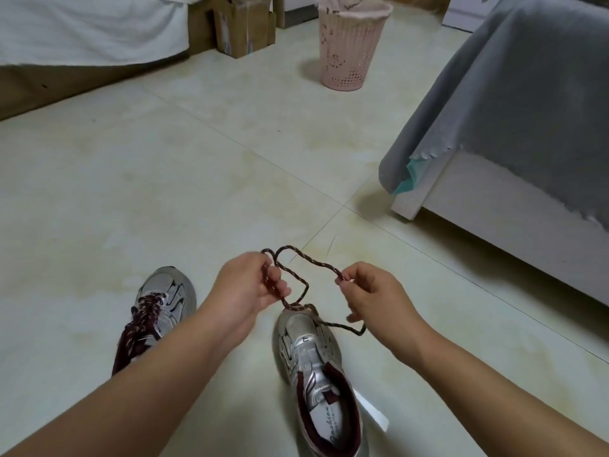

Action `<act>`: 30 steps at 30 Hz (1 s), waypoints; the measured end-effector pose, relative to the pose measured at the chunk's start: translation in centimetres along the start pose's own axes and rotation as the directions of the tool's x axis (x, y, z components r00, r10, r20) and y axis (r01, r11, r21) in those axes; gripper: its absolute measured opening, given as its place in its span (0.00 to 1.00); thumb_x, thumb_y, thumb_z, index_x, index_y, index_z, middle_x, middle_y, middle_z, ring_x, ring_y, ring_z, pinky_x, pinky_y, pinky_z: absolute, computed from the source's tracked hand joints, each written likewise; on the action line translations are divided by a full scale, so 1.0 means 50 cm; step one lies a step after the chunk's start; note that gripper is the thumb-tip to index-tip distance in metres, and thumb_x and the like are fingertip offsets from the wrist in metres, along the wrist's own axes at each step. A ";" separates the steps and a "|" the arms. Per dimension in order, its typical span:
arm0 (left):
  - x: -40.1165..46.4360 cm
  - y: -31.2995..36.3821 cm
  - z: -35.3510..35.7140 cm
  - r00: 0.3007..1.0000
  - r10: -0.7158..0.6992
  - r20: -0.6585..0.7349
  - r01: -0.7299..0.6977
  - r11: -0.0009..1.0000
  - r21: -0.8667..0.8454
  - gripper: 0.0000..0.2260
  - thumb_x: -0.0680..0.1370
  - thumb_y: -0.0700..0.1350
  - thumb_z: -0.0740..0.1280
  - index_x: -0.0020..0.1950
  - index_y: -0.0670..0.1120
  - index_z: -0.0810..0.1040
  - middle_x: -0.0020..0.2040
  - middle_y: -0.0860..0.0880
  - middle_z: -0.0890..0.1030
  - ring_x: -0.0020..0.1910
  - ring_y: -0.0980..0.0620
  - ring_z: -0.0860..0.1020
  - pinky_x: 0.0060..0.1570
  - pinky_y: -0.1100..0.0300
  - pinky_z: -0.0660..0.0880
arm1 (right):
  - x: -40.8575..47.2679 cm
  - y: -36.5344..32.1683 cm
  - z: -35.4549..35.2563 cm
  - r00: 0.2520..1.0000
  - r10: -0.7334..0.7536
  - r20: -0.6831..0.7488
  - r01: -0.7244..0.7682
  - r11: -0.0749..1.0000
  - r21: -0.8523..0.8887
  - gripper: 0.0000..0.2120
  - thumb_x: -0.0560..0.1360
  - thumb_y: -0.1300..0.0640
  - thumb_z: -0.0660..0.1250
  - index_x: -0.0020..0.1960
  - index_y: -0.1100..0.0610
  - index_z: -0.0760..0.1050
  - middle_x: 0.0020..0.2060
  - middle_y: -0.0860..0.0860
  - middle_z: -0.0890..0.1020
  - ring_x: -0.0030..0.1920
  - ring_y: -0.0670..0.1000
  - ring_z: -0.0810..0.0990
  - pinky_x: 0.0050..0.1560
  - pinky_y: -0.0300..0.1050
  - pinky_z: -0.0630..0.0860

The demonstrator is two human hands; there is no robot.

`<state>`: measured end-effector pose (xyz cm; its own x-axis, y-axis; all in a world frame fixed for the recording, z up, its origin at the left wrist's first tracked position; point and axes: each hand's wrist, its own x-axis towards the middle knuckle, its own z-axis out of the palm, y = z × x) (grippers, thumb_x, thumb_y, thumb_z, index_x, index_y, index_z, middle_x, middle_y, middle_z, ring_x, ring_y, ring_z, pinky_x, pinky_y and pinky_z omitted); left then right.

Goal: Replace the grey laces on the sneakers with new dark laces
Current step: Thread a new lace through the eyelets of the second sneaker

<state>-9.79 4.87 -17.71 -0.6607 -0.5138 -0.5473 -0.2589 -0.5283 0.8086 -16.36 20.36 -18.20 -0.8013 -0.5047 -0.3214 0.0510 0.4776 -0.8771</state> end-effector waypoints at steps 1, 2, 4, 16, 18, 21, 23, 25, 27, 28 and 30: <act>0.012 0.011 -0.018 0.996 0.051 -0.071 -0.048 0.998 0.050 0.09 0.78 0.37 0.56 0.38 0.44 0.69 0.25 0.50 0.69 0.24 0.53 0.68 0.29 0.60 0.74 | 0.003 0.010 -0.009 0.999 0.044 0.009 -0.044 0.999 -0.014 0.08 0.78 0.62 0.59 0.43 0.56 0.76 0.29 0.48 0.71 0.31 0.46 0.69 0.33 0.38 0.72; 0.024 0.022 -0.038 0.982 0.123 -0.140 -0.103 0.985 0.141 0.09 0.78 0.38 0.57 0.38 0.45 0.70 0.26 0.50 0.67 0.24 0.54 0.65 0.26 0.61 0.71 | 0.006 0.021 -0.018 0.997 0.075 0.013 -0.075 0.997 -0.030 0.10 0.78 0.63 0.59 0.43 0.56 0.77 0.29 0.48 0.70 0.30 0.45 0.68 0.33 0.37 0.69; 0.047 0.043 -0.078 0.919 0.320 -0.231 -0.200 0.882 0.427 0.08 0.77 0.40 0.59 0.38 0.45 0.72 0.30 0.49 0.69 0.29 0.49 0.67 0.31 0.59 0.67 | 0.008 0.037 -0.032 0.995 0.096 -0.008 -0.096 0.994 -0.046 0.11 0.77 0.64 0.60 0.41 0.54 0.78 0.29 0.48 0.71 0.28 0.45 0.66 0.30 0.36 0.65; 0.009 -0.048 -0.022 0.805 0.115 0.581 -0.583 0.325 0.744 0.16 0.77 0.45 0.64 0.63 0.55 0.70 0.59 0.61 0.74 0.60 0.63 0.70 0.61 0.66 0.65 | 0.035 -0.003 0.021 0.965 -0.165 0.205 0.205 0.959 -0.194 0.08 0.76 0.64 0.62 0.48 0.58 0.79 0.32 0.42 0.76 0.28 0.36 0.72 0.33 0.28 0.65; 0.012 -0.051 -0.007 0.844 0.129 0.520 -0.499 0.544 0.675 0.06 0.76 0.42 0.64 0.47 0.53 0.75 0.36 0.57 0.78 0.39 0.61 0.76 0.44 0.63 0.70 | 0.036 -0.008 0.025 0.960 -0.192 0.205 0.224 0.963 -0.147 0.07 0.76 0.64 0.63 0.47 0.57 0.79 0.31 0.45 0.77 0.28 0.38 0.71 0.33 0.29 0.65; 0.034 -0.036 -0.015 0.867 0.254 0.429 -0.499 0.451 0.740 0.07 0.77 0.42 0.64 0.43 0.50 0.80 0.26 0.58 0.74 0.29 0.63 0.73 0.37 0.66 0.69 | 0.034 -0.005 0.022 0.946 -0.197 0.256 0.255 0.942 -0.217 0.14 0.76 0.64 0.63 0.57 0.50 0.78 0.30 0.43 0.73 0.28 0.39 0.70 0.33 0.28 0.66; 0.036 -0.027 -0.015 0.828 0.287 0.482 -0.550 0.247 0.798 0.08 0.78 0.45 0.63 0.49 0.50 0.81 0.33 0.59 0.79 0.36 0.62 0.76 0.40 0.67 0.69 | 0.031 0.004 0.022 0.941 -0.179 0.286 0.265 0.917 -0.298 0.17 0.77 0.63 0.61 0.61 0.48 0.76 0.31 0.42 0.74 0.28 0.37 0.72 0.33 0.27 0.66; 0.033 -0.021 -0.012 0.781 0.354 0.515 -0.570 0.067 0.819 0.10 0.78 0.47 0.61 0.53 0.50 0.81 0.44 0.55 0.83 0.45 0.56 0.78 0.45 0.63 0.69 | 0.028 0.010 0.017 0.954 -0.122 0.275 0.228 0.891 -0.393 0.12 0.78 0.60 0.60 0.59 0.52 0.76 0.35 0.47 0.79 0.31 0.40 0.73 0.36 0.29 0.68; 0.038 -0.012 -0.015 0.735 0.451 0.506 -0.549 -0.041 0.835 0.10 0.79 0.48 0.61 0.53 0.49 0.81 0.47 0.53 0.83 0.47 0.52 0.78 0.43 0.62 0.65 | 0.027 0.025 0.007 0.959 -0.030 0.282 0.176 0.843 -0.509 0.09 0.78 0.56 0.60 0.50 0.58 0.78 0.40 0.52 0.81 0.39 0.49 0.77 0.44 0.42 0.73; 0.041 -0.005 -0.020 0.708 0.493 0.505 -0.545 -0.074 0.835 0.10 0.79 0.48 0.61 0.51 0.49 0.81 0.45 0.52 0.83 0.46 0.50 0.78 0.41 0.61 0.63 | 0.025 0.031 0.003 0.951 0.011 0.310 0.175 0.806 -0.566 0.11 0.78 0.54 0.61 0.48 0.60 0.78 0.40 0.54 0.81 0.41 0.52 0.76 0.44 0.43 0.72; 0.045 0.000 -0.028 0.643 0.554 0.529 -0.559 -0.134 0.818 0.11 0.78 0.50 0.61 0.48 0.48 0.82 0.40 0.51 0.83 0.41 0.47 0.79 0.39 0.60 0.65 | 0.023 0.042 -0.005 0.925 0.082 0.370 0.200 0.722 -0.662 0.12 0.78 0.52 0.62 0.45 0.60 0.77 0.42 0.54 0.80 0.42 0.53 0.73 0.42 0.43 0.67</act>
<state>-10.32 2.77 -19.22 -0.9409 -0.2652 0.2105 -0.1729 0.9109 0.3747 -17.34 20.96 -20.34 -0.5168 -0.6938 -0.5015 -0.5182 0.7198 -0.4618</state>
